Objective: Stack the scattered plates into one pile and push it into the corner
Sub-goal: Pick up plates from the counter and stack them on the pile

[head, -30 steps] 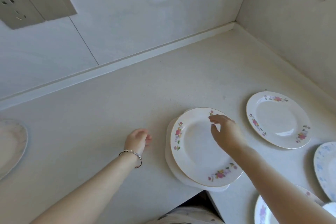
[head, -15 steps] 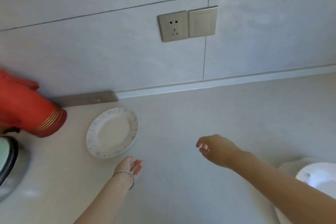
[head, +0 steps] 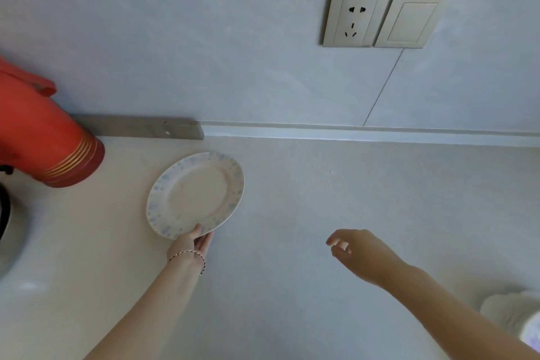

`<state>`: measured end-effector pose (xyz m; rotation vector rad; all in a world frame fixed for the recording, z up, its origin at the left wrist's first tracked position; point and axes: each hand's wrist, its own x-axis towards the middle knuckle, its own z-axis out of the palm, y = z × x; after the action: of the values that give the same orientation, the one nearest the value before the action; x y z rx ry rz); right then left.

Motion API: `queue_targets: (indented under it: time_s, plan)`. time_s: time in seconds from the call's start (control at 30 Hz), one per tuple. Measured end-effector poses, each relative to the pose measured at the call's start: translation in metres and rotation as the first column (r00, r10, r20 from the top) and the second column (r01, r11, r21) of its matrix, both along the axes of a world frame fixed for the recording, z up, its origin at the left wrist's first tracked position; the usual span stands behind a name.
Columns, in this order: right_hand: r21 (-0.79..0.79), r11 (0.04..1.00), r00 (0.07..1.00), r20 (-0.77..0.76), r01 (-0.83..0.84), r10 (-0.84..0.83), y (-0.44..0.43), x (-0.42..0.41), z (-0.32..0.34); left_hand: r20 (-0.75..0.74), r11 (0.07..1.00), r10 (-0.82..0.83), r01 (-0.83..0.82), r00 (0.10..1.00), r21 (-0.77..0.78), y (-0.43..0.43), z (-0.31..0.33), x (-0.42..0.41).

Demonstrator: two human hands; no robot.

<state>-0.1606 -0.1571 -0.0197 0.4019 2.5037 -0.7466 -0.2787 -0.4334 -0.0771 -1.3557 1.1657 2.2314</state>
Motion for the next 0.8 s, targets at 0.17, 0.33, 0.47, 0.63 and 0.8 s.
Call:
queue_targets:
  time_s: [0.17,0.33,0.47,0.63,0.8]
  plan:
    - [-0.129,0.974,0.976,-0.093,0.186,-0.199,0.012,0.003,0.0,-0.079,0.97,-0.239,0.235,0.968,-0.06,0.013,0.025,0.024]
    - [-0.512,0.689,0.765,-0.091,0.513,-0.637,0.037,0.019,0.022,-0.162,0.756,-0.654,0.631,0.739,-0.176,0.067,0.064,0.052]
    - [-0.534,0.613,0.595,-0.234,0.582,-0.769,0.085,0.064,0.049,-0.221,0.503,-0.858,0.845,0.463,-0.183,0.127,0.089,0.081]
    - [-0.332,0.581,0.504,-0.295,0.743,-0.812,0.147,0.151,0.055,-0.246,0.197,-0.957,0.967,0.154,-0.159,0.197,0.105,0.129]
    - [-0.258,0.431,0.366,-0.264,0.865,-0.892,0.176,0.25,0.052,-0.167,-0.006,-0.983,0.918,-0.078,-0.396,0.272,0.108,0.184]
